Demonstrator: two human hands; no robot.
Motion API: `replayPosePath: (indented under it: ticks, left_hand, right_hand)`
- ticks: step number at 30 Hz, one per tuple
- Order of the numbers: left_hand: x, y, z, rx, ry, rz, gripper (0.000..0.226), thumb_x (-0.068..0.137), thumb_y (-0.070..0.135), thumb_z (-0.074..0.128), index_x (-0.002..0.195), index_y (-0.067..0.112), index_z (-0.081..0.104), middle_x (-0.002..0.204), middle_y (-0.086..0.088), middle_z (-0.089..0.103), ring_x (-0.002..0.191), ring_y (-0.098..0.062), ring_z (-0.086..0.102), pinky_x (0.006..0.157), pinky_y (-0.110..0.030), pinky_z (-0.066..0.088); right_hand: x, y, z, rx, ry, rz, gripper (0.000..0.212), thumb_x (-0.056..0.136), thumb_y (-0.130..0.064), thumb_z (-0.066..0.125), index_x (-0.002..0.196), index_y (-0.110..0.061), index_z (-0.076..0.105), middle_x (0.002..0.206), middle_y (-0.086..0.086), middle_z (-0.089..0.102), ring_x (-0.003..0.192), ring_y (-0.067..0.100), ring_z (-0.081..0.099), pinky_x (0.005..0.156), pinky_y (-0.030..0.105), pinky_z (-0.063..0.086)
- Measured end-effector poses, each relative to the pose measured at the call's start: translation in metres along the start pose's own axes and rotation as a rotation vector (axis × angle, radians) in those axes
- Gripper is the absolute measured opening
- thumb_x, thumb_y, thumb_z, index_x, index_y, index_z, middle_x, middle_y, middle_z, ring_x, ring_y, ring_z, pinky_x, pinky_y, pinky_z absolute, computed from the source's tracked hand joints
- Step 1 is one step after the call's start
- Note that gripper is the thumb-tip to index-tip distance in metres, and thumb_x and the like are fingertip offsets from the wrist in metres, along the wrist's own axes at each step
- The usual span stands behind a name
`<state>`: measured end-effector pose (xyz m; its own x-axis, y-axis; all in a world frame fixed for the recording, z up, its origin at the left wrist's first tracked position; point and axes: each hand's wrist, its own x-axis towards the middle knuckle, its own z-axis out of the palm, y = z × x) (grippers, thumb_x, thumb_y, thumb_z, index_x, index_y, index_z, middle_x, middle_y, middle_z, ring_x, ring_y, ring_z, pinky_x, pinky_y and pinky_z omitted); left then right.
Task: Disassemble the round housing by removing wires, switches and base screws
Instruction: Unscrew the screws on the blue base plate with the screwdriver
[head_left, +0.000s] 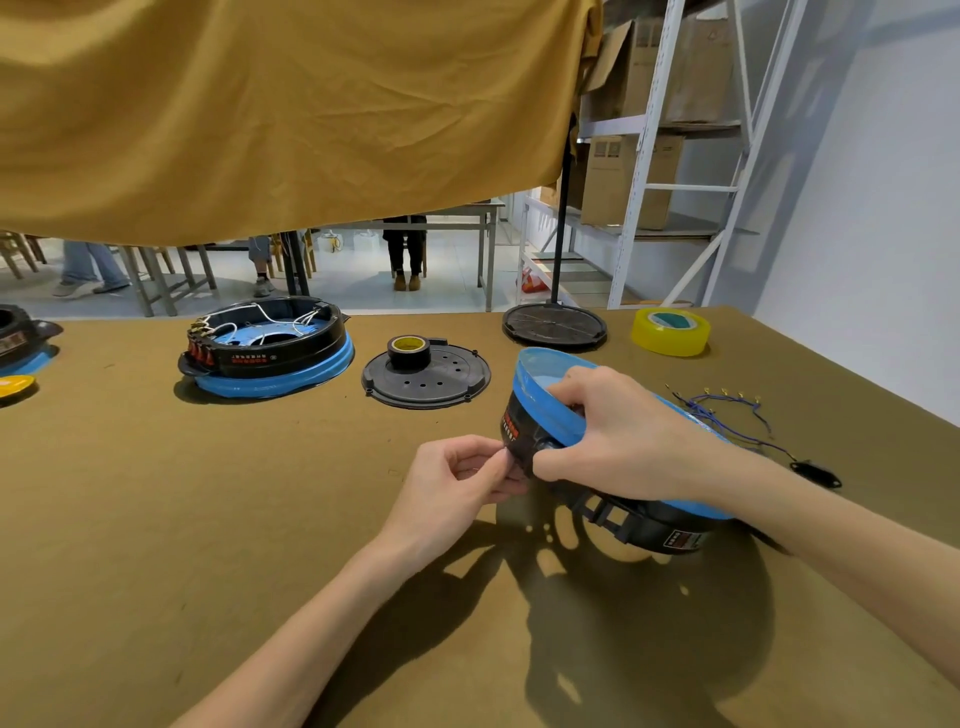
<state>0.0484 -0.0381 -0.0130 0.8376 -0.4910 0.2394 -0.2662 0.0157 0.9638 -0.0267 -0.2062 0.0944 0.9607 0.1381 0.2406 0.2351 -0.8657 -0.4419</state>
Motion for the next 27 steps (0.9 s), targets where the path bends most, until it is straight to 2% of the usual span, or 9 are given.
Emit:
replayPosePath:
  ticks: [2, 6, 10, 13, 16, 20, 22, 25, 27]
  left_hand:
    - [0.001, 0.000, 0.000, 0.057, -0.019, 0.016, 0.016, 0.103, 0.017, 0.059, 0.104, 0.021, 0.075, 0.093, 0.003, 0.079, 0.089, -0.014, 0.076, 0.078, -0.024, 0.061]
    - [0.001, 0.000, -0.003, 0.190, -0.058, 0.047, 0.017, 0.103, 0.021, 0.057, 0.096, 0.019, 0.073, 0.086, 0.005, 0.075, 0.081, -0.010, 0.072, 0.073, -0.020, 0.057]
    - [0.002, 0.004, -0.013, 0.325, 0.130, 0.178, 0.024, 0.104, 0.024, 0.051, 0.085, 0.020, 0.065, 0.079, 0.003, 0.066, 0.076, -0.010, 0.063, 0.071, -0.023, 0.053]
    - [0.003, 0.010, -0.021, 0.290, 0.288, 0.260, 0.025, 0.106, 0.023, 0.050, 0.085, 0.022, 0.063, 0.078, 0.008, 0.064, 0.075, -0.009, 0.061, 0.067, -0.018, 0.050]
    - [0.003, 0.013, -0.022, 0.263, 0.315, 0.289, 0.021, 0.106, 0.026, 0.051, 0.095, 0.025, 0.069, 0.078, 0.014, 0.065, 0.078, -0.009, 0.063, 0.068, -0.015, 0.050]
    - [0.002, 0.011, -0.018, 0.256, 0.244, 0.272, 0.018, 0.102, 0.024, 0.060, 0.109, 0.022, 0.076, 0.087, 0.013, 0.073, 0.084, -0.012, 0.067, 0.071, -0.029, 0.057]
    - [0.002, 0.010, -0.016, 0.266, 0.200, 0.279, 0.020, 0.100, 0.021, 0.063, 0.115, 0.023, 0.076, 0.098, 0.011, 0.076, 0.091, -0.011, 0.069, 0.072, -0.025, 0.057]
    - [0.002, 0.008, -0.012, 0.312, 0.128, 0.317, 0.025, 0.099, 0.024, 0.064, 0.122, 0.024, 0.074, 0.092, 0.011, 0.073, 0.088, -0.013, 0.066, 0.070, -0.018, 0.051]
    - [0.000, 0.006, -0.008, 0.323, 0.101, 0.317, 0.028, 0.097, 0.032, 0.063, 0.122, 0.029, 0.074, 0.087, 0.010, 0.068, 0.086, -0.016, 0.062, 0.071, -0.023, 0.050]
  right_hand:
    - [-0.001, 0.000, -0.003, 0.029, -0.002, 0.005, 0.026, 0.072, -0.033, 0.077, 0.058, -0.032, 0.056, 0.063, -0.007, 0.048, 0.057, -0.001, 0.049, 0.048, 0.014, 0.038]
    - [0.002, 0.004, -0.011, -0.003, -0.006, 0.035, 0.023, 0.073, -0.034, 0.075, 0.071, -0.014, 0.064, 0.069, 0.009, 0.053, 0.053, 0.010, 0.045, 0.051, 0.024, 0.035]
    - [-0.001, 0.001, -0.009, 0.011, -0.021, 0.037, 0.022, 0.074, -0.033, 0.076, 0.075, -0.014, 0.065, 0.086, 0.015, 0.063, 0.059, 0.014, 0.051, 0.051, 0.022, 0.038]
    - [-0.009, -0.007, 0.016, -0.050, -0.128, 0.015, 0.028, 0.076, -0.033, 0.076, 0.072, -0.012, 0.057, 0.083, 0.007, 0.053, 0.066, 0.013, 0.047, 0.053, 0.026, 0.037]
    - [-0.016, -0.008, 0.047, -0.162, -0.192, 0.004, 0.032, 0.078, -0.037, 0.075, 0.076, -0.014, 0.053, 0.088, -0.004, 0.042, 0.076, 0.015, 0.046, 0.057, 0.027, 0.034]
    - [-0.012, 0.004, 0.055, -0.138, -0.275, 0.018, 0.039, 0.084, -0.051, 0.070, 0.111, -0.023, 0.066, 0.093, -0.009, 0.051, 0.080, 0.010, 0.055, 0.060, 0.020, 0.041]
    - [-0.004, 0.014, 0.044, 0.030, -0.228, 0.101, 0.047, 0.088, -0.053, 0.067, 0.127, -0.027, 0.067, 0.090, -0.006, 0.067, 0.075, 0.005, 0.063, 0.062, 0.023, 0.050]
    - [0.007, 0.030, 0.029, 0.357, 0.039, 0.200, 0.017, 0.096, -0.035, 0.066, 0.109, -0.026, 0.075, 0.085, 0.001, 0.076, 0.067, 0.008, 0.067, 0.071, 0.037, 0.057]
    - [0.007, 0.035, 0.029, 0.494, 0.119, 0.144, 0.014, 0.094, -0.026, 0.071, 0.107, -0.025, 0.075, 0.083, -0.001, 0.078, 0.069, 0.011, 0.072, 0.066, 0.029, 0.058]
